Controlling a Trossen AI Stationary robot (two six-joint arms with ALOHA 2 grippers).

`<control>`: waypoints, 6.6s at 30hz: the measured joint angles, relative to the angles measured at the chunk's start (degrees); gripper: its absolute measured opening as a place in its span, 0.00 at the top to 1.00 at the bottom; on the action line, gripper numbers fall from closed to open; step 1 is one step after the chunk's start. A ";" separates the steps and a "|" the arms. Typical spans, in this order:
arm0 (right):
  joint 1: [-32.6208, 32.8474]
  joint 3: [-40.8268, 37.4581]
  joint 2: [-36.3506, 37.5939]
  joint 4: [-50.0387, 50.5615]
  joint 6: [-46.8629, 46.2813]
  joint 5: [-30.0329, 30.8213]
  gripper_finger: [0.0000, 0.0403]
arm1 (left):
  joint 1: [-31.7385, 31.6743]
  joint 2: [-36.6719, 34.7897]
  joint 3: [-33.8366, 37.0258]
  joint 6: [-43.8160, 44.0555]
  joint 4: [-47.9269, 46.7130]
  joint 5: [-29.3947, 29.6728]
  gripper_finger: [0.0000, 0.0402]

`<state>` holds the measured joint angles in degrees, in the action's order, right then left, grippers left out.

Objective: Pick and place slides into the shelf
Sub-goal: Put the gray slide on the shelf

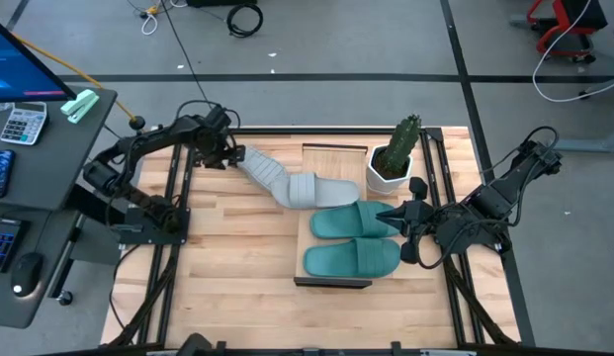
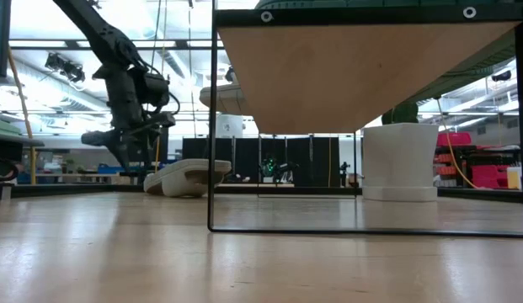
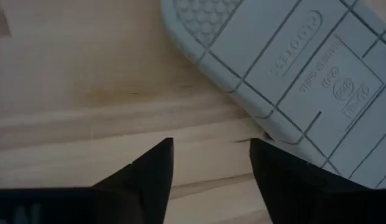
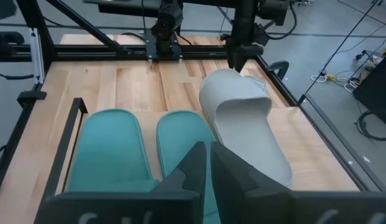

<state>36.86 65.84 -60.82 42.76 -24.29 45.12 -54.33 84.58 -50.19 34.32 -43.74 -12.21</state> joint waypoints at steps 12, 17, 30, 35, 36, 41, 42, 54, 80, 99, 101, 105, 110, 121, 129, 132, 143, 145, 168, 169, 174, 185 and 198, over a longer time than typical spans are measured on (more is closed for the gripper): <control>0.00 0.00 0.00 0.02 0.81 0.01 0.93 | 9.90 -1.57 -0.01 11.27 7.99 2.03 0.42; 0.00 0.00 0.00 0.00 0.85 0.02 0.93 | 14.08 -6.32 -0.01 13.52 5.47 5.65 0.48; 0.00 0.00 0.00 0.04 3.85 0.02 0.93 | 18.43 -25.66 22.90 52.38 32.78 13.31 0.64; 0.00 0.00 0.00 0.04 4.34 -0.07 0.93 | 21.83 -29.50 29.15 62.75 39.43 26.62 0.68; 0.00 0.00 0.00 0.04 4.65 -0.09 0.93 | 22.31 -29.63 29.24 62.83 37.94 27.96 0.68; 0.00 0.00 0.00 0.04 4.90 -0.13 0.93 | 22.87 -29.04 29.24 62.85 32.70 29.10 0.67; 0.02 0.00 0.00 0.02 4.90 -0.13 0.93 | 22.82 -28.95 29.24 62.98 32.32 29.18 0.65; 0.02 0.00 0.00 0.01 4.99 -0.17 0.93 | 22.33 -22.34 29.22 71.60 38.82 26.48 0.39; 0.02 0.00 0.00 -0.90 4.79 -0.17 0.93 | 23.93 -8.70 29.20 75.56 53.69 33.31 0.39; 0.02 0.00 0.00 -0.87 4.83 -0.17 0.93 | 22.74 -8.72 29.20 66.99 58.21 35.34 0.41; 0.02 0.00 0.00 -0.87 4.85 -0.17 0.93 | 22.19 -8.72 29.20 65.51 58.18 35.35 0.40; 0.02 0.00 0.00 -0.85 4.86 -0.17 0.93 | 21.36 -7.11 29.20 63.56 59.75 35.38 0.41; 0.02 0.00 0.00 -0.85 4.87 -0.17 0.93 | 21.34 -2.31 29.15 63.96 67.02 35.04 0.41; 0.01 0.00 0.00 -0.88 4.35 -0.15 0.93 | 21.34 5.17 25.14 64.00 70.56 34.51 0.49; 0.00 0.00 0.00 -1.03 4.24 -0.16 0.93 | 21.34 5.15 24.30 63.98 72.96 34.47 0.77; 0.02 0.00 0.00 -1.03 3.45 -0.15 0.93 | 21.33 4.96 24.32 63.99 73.16 34.49 0.78; 0.00 0.00 0.00 -1.05 2.86 -0.15 0.93 | 17.93 -3.80 24.34 60.22 74.08 35.56 0.78; 0.02 0.00 0.00 -1.03 2.89 -0.17 0.93 | 17.25 -6.74 24.34 59.21 74.26 35.57 0.78; 0.00 0.00 0.00 -1.01 3.91 -0.17 0.93 | 25.86 -28.90 -2.58 -8.04 41.70 40.87 0.79; 0.02 0.00 0.00 -1.01 3.93 -0.17 0.93 | 27.10 -27.68 -6.69 -11.43 37.63 42.59 0.79; 0.02 0.00 0.00 -1.01 4.03 -0.17 0.93 | 32.93 -21.49 -22.80 -24.78 20.47 52.83 0.79; -2.37 0.00 0.00 -1.86 5.01 -0.17 0.93 | 48.13 -7.34 -31.44 -53.06 17.25 64.38 0.79; -4.63 0.00 0.00 -9.90 11.35 -0.14 0.93 | 53.03 -0.05 -31.44 -72.55 29.30 54.53 0.79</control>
<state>32.23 65.84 -60.82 32.86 -12.94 44.98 -1.30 84.53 -81.62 -38.23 -14.45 42.32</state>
